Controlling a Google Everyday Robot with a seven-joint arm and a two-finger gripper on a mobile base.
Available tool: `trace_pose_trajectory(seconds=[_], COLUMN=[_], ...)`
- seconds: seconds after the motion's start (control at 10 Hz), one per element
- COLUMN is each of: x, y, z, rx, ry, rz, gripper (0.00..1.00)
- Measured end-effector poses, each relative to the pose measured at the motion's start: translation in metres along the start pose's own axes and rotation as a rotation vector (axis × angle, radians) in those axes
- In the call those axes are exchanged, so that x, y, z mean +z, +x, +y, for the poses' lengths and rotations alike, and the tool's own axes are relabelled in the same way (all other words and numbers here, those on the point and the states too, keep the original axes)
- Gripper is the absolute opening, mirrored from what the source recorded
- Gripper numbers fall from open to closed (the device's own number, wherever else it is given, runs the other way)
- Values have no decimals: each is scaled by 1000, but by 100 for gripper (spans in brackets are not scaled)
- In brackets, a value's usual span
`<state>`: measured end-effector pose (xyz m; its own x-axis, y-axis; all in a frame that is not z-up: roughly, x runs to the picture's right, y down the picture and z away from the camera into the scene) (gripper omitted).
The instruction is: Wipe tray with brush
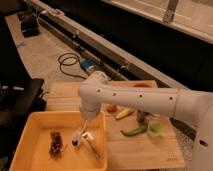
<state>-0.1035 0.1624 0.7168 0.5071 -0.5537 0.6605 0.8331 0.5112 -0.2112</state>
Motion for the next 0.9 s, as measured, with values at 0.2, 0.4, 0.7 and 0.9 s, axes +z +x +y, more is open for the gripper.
trace_pose_trajectory(seconds=[0.2, 0.4, 0.7, 0.9], x=[15, 27, 22, 5], y=[-18, -40, -40, -23], z=[-16, -8, 26, 43], rx=[-38, -38, 27, 65], ry=[10, 16, 10, 10], rz=[-35, -67, -59, -25], gripper=[0, 0, 0, 0])
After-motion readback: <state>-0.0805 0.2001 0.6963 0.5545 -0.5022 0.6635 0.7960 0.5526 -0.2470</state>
